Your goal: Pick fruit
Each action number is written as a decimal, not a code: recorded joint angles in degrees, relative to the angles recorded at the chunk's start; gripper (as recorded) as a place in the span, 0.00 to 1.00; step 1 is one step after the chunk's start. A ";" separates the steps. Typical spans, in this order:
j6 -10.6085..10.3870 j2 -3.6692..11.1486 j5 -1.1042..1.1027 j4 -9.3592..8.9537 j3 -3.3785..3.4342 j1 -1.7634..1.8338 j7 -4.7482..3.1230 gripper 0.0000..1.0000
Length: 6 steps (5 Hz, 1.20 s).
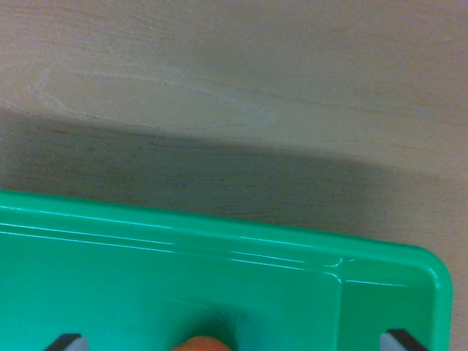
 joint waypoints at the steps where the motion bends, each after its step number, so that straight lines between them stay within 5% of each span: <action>1: -2.78 0.88 0.44 -2.47 -0.02 -0.12 -1.35 0.00; 2: -2.78 0.88 0.44 -2.47 -0.02 -0.12 -1.35 0.00; 3: -5.37 1.69 0.85 -4.77 -0.03 -0.23 -2.61 0.00; 4: -5.37 1.69 0.85 -4.77 -0.03 -0.23 -2.61 0.00; 5: -8.11 2.56 1.29 -7.21 -0.05 -0.34 -3.95 0.00; 6: -8.11 2.56 1.29 -7.21 -0.05 -0.34 -3.95 0.00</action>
